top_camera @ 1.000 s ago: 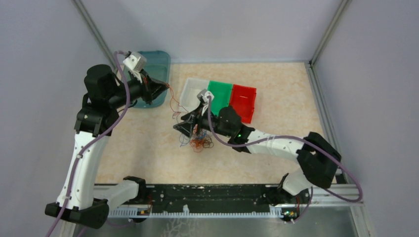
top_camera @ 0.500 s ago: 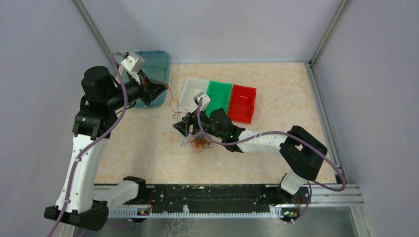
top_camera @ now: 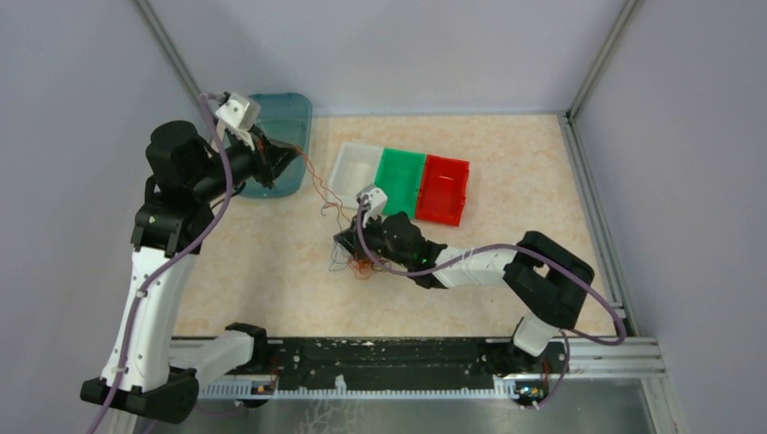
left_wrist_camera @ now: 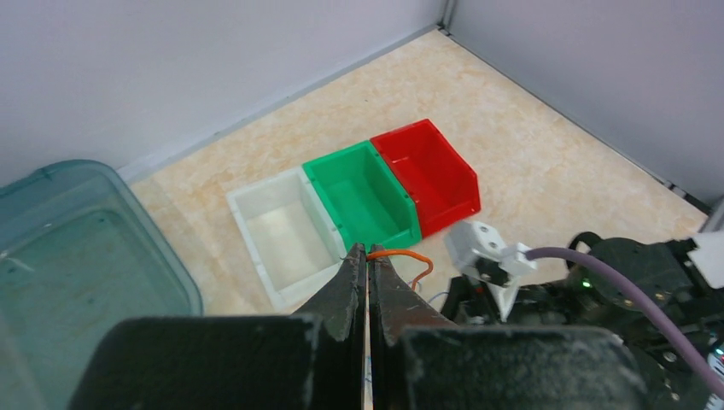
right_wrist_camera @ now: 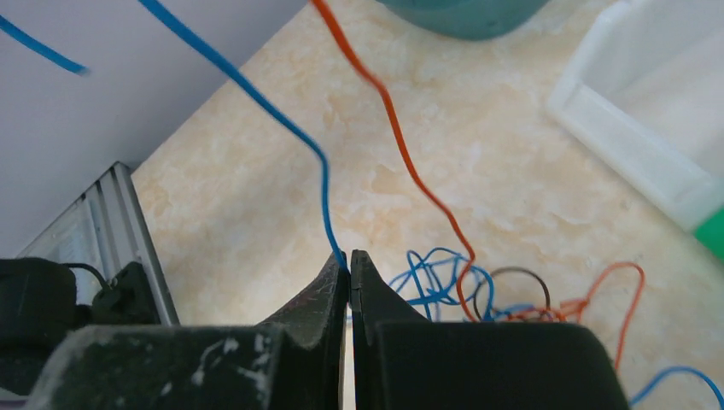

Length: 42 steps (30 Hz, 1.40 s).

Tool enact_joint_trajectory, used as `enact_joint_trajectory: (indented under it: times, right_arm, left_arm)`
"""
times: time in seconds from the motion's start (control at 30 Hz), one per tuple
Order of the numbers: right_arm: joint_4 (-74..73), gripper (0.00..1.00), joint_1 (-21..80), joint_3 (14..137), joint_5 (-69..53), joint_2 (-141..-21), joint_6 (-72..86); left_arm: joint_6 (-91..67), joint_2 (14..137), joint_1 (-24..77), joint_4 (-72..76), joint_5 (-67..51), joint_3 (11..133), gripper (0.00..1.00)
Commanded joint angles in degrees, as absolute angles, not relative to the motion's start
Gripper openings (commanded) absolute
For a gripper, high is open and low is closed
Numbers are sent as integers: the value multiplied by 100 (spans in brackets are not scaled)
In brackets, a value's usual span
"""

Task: Untangle the cables

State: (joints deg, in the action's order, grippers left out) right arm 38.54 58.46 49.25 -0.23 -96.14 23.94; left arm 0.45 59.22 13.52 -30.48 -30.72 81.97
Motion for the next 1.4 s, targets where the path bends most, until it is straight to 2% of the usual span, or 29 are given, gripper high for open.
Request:
enact_joint_trajectory:
  times: [0.0, 0.4, 0.6, 0.8, 0.87, 0.97, 1.07, 1.37]
  right_arm:
    - [4040, 0, 5904, 4197, 332, -8862, 2285]
    - [3756, 0, 5901, 2391, 1443, -8175, 3368]
    - [3505, 0, 5898, 1917, 1481, -7490, 3829]
    - [2798, 46, 5900, 2260, 1313, -6368, 3356]
    - [2619, 57, 5900, 2715, 1277, -6228, 3035]
    - [2481, 62, 5847, 3429, 891, -6555, 2573]
    - [2941, 65, 5820, 3854, 190, -7102, 2176]
    - [4042, 68, 5723, 4640, -436, -9059, 1367]
  left_arm:
    - [303, 5827, 1380, -2583, -2331, 8591, 0]
    - [637, 6028, 1380, -2209, -1432, 9506, 0]
    - [669, 6043, 1380, -2371, -1747, 9538, 0]
    - [472, 6064, 1380, -2698, -2466, 9460, 0]
    - [356, 6081, 1380, -2744, -2636, 9425, 0]
    - [173, 6095, 1380, -2762, -2961, 9429, 0]
    - [-5, 6071, 1380, -2710, -3233, 9462, 0]
    - [-388, 6109, 1380, -2764, -3540, 9725, 0]
